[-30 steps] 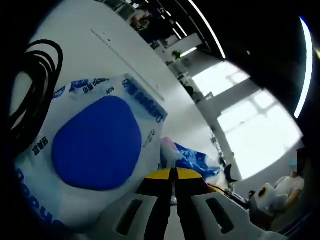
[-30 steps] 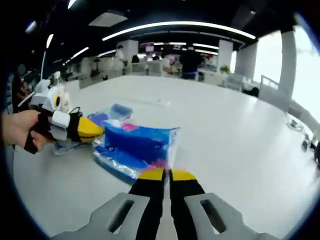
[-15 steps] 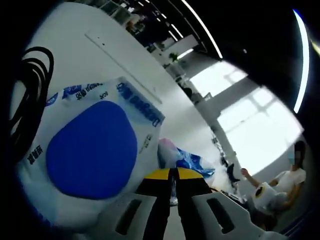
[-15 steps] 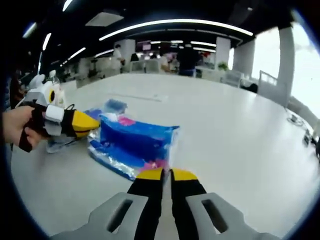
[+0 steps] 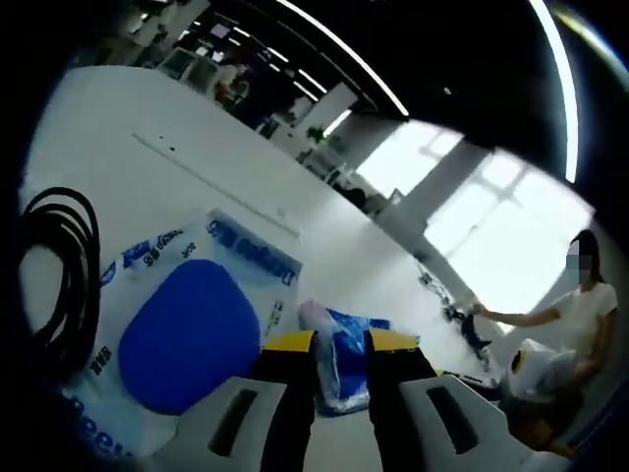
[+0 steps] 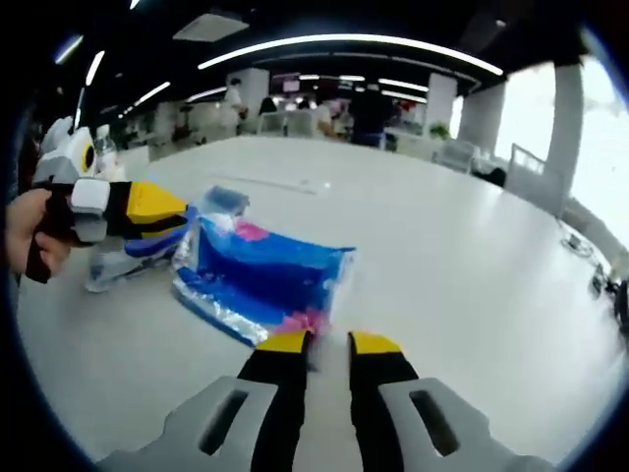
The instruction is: Arrange the tabletop items into an orderly group along one side of the table until the central work area is clear of visible clutter.
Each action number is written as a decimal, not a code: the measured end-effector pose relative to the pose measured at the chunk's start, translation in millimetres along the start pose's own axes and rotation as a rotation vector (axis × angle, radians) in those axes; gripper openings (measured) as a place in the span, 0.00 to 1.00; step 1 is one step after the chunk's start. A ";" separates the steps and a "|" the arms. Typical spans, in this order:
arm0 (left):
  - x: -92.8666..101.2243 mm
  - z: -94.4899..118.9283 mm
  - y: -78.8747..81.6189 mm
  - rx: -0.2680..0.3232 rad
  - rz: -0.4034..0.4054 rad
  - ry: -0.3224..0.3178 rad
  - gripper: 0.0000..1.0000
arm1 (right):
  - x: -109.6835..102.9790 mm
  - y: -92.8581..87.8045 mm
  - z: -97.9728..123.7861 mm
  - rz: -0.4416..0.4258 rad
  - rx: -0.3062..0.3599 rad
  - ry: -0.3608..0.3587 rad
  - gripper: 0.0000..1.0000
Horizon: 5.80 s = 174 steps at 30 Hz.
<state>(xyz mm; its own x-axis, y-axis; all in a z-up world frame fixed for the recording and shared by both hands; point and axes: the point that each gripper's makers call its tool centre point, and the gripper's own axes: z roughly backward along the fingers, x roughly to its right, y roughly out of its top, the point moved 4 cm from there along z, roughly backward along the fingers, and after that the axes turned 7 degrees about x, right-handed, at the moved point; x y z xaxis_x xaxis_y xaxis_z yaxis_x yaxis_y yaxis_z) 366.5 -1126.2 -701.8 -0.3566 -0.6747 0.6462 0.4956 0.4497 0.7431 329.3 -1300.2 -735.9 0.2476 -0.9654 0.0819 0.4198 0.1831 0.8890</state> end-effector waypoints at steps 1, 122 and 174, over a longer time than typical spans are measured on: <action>0.4 2.3 2.2 0.001 -0.018 0.006 0.25 | 0.7 0.2 0.5 0.000 -0.002 -0.005 0.18; -113.6 238.1 122.5 -0.011 -0.545 0.217 0.94 | -259.2 91.4 -36.7 -0.092 0.026 0.411 0.51; -118.4 257.6 116.9 -0.041 -0.541 0.235 0.88 | -276.3 108.4 -55.5 -0.480 0.034 0.370 0.00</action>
<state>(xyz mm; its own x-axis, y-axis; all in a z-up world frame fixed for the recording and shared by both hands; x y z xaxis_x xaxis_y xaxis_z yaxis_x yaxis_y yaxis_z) 262.7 -843.0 -646.7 -0.3844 -0.9156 0.1179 0.3241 -0.0143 0.9459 354.8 -1003.3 -687.2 0.3269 -0.8091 -0.4884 0.5330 -0.2690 0.8023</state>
